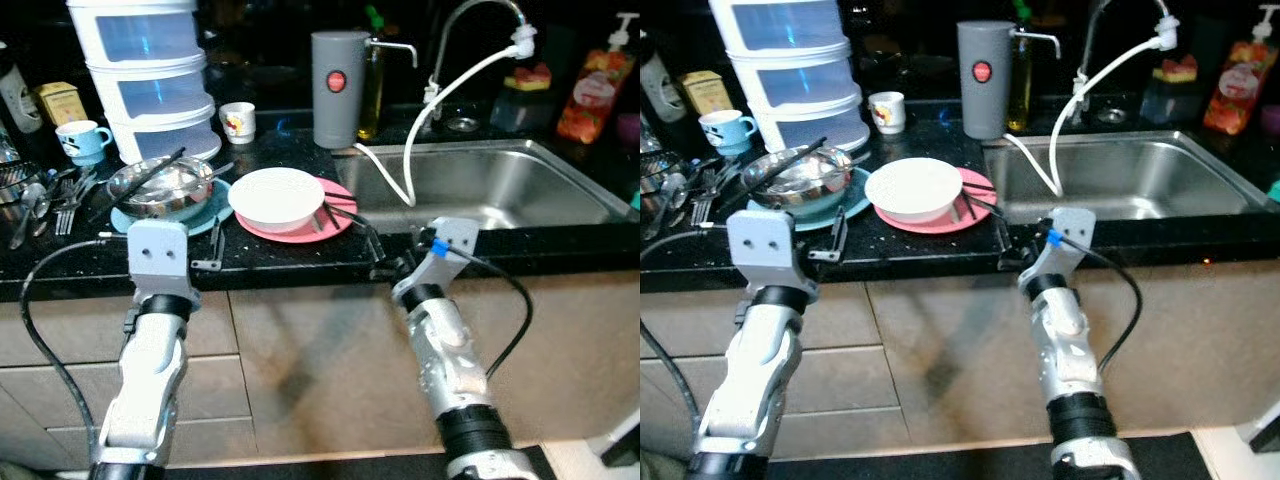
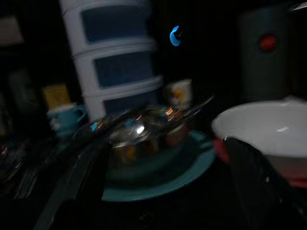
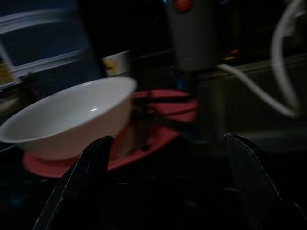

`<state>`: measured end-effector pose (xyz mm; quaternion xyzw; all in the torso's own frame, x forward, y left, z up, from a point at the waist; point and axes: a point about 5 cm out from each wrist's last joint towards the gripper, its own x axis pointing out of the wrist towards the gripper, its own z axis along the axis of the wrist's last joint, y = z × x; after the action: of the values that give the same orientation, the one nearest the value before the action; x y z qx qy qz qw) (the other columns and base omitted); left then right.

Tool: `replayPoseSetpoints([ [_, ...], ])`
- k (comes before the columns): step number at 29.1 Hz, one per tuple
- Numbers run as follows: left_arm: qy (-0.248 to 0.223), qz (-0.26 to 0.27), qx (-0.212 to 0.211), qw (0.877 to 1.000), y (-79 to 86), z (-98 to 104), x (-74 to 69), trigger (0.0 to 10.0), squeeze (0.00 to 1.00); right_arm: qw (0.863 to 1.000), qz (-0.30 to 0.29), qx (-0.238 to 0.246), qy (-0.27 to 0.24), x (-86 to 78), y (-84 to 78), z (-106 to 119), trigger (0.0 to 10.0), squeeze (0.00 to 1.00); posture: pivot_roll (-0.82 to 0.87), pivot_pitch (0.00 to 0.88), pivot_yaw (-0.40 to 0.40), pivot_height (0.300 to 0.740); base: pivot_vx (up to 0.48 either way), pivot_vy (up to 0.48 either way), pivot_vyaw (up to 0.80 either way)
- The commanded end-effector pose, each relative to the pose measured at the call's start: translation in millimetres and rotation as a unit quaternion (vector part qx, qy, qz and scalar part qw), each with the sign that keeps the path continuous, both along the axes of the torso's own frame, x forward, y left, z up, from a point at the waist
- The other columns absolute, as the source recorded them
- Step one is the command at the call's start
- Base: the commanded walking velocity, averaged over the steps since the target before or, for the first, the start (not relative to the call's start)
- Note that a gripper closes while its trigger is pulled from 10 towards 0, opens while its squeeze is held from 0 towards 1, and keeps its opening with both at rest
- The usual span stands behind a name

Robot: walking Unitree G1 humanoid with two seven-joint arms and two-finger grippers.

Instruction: Kitchen organization

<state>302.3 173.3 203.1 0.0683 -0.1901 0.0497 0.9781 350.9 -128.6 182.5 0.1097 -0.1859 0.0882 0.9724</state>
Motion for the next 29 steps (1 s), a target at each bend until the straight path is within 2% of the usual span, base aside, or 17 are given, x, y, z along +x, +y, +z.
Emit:
replayPoseSetpoints([
  [1, 0.002, -0.003, 0.007, 1.0, -1.7, 1, -1.0, 10.0, 0.0, 1.0, -0.002, 0.003, 0.006, 0.9, -3.3, -1, 10.0, 0.0, 0.09, 0.016, 0.048, 0.74, 0.296, 0.0, 0.0],
  [7, -0.003, -0.008, 0.007, 1.0, -4.7, 6, -1.2, 10.0, 0.0, 1.0, 0.001, 0.01, 0.003, 1.3, -2.6, 1, 10.0, 0.0, 0.1, 0.018, 0.049, 0.74, 0.285, 0.0, 0.0],
  [17, -0.007, -0.017, 0.008, 1.0, -11.2, 11, -0.2, 10.0, 0.0, 1.0, -0.015, 0.022, -0.002, 3.5, -9.6, 8, 10.0, 0.0, 0.1, 0.018, 0.051, 0.74, 0.0, 0.0, 0.0],
  [25, -0.011, -0.039, 0.026, 0.999, -19.8, 15, -1.6, 10.0, 0.0, 1.0, -0.01, 0.009, -0.005, 2.0, -5.7, 8, 10.0, 0.0, 0.1, 0.021, 0.049, 0.74, 0.0, 0.0, 0.0],
  [29, -0.018, -0.038, 0.034, 0.999, -23.0, 22, -1.5, 10.0, 0.0, 1.0, -0.004, 0.021, -0.004, 2.8, -5.5, 10, 10.0, 0.0, 0.1, 0.02, 0.048, 0.74, 0.0, 0.0, 0.0],
])
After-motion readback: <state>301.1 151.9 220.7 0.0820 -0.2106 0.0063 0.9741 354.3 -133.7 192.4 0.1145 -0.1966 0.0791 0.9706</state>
